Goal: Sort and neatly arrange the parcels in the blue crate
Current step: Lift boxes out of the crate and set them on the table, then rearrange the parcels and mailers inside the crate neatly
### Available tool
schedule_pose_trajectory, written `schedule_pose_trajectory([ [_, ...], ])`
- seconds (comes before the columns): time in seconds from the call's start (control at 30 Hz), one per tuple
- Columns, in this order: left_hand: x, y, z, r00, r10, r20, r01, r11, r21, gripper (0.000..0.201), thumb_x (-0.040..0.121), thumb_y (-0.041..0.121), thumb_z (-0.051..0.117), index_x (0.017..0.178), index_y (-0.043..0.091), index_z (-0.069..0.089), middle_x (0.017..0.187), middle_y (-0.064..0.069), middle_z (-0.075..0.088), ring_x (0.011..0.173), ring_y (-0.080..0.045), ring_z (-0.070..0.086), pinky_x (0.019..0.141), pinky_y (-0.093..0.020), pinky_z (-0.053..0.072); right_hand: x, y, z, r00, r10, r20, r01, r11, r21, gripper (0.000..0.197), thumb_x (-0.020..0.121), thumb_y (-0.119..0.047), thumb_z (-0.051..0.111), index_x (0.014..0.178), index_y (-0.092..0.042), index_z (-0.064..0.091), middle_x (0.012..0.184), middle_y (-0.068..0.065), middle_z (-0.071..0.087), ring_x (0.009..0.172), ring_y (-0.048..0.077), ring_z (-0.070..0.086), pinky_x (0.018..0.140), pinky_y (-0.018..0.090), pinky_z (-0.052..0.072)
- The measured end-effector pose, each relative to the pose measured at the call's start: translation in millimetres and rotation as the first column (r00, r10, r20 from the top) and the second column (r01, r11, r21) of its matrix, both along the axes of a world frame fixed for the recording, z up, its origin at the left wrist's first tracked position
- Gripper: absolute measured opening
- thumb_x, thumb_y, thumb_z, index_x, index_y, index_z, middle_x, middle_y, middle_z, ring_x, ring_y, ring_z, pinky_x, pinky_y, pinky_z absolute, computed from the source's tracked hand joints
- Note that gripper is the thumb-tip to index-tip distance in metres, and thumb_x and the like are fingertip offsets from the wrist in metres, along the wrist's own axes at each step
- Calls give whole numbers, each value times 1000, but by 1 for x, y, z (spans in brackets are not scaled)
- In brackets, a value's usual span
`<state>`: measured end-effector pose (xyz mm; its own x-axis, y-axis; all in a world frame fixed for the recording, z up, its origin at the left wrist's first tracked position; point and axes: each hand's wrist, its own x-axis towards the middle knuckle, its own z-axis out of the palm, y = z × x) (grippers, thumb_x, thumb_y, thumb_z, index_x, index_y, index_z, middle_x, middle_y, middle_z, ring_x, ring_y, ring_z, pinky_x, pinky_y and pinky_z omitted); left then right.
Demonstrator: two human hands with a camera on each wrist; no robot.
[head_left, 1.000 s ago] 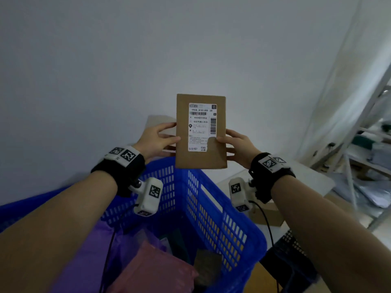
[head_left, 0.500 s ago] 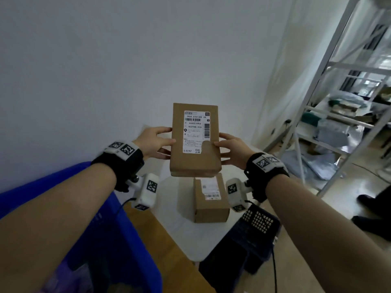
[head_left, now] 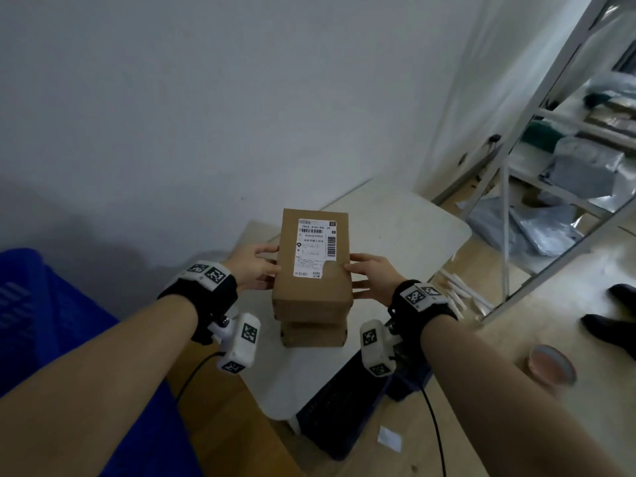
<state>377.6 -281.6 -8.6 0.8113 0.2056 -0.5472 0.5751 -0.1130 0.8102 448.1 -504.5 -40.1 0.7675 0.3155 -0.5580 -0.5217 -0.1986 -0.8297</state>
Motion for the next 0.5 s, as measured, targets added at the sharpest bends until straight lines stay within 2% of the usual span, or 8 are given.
schedule_pose_trajectory([
  [0.23,7,2,-26,998,30,-51,-31,999,-30,59,88,-10,52,140,15,42,95,-5,64,84,-20,63,68,-30,52,9,5,-18,998,23,-53,-25,999,-46,47,91,-8,54,137,-12,47,127,14,58,113,40,57,79,43,53],
  [0.4,4,1,-33,998,28,-50,-31,998,-60,60,89,-10,50,142,15,39,97,-4,63,83,-19,62,69,-30,51,10,8,-20,999,33,-30,-36,995,-88,44,92,-6,53,135,-12,49,120,14,61,99,35,59,78,42,52],
  [0.47,3,0,-34,998,31,-53,-35,997,-73,60,90,-9,50,143,17,38,106,-7,63,90,-23,62,73,-32,52,9,8,-19,999,39,-20,-41,992,-115,42,92,-5,52,134,-12,50,113,12,60,95,32,58,75,39,52],
  [0.5,3,0,-34,998,31,-57,-34,997,-65,59,90,-7,52,143,18,38,111,-8,62,95,-25,61,78,-36,53,9,8,-19,999,43,-13,-44,990,-131,42,92,-5,52,134,-12,50,111,11,60,95,31,58,77,40,52],
])
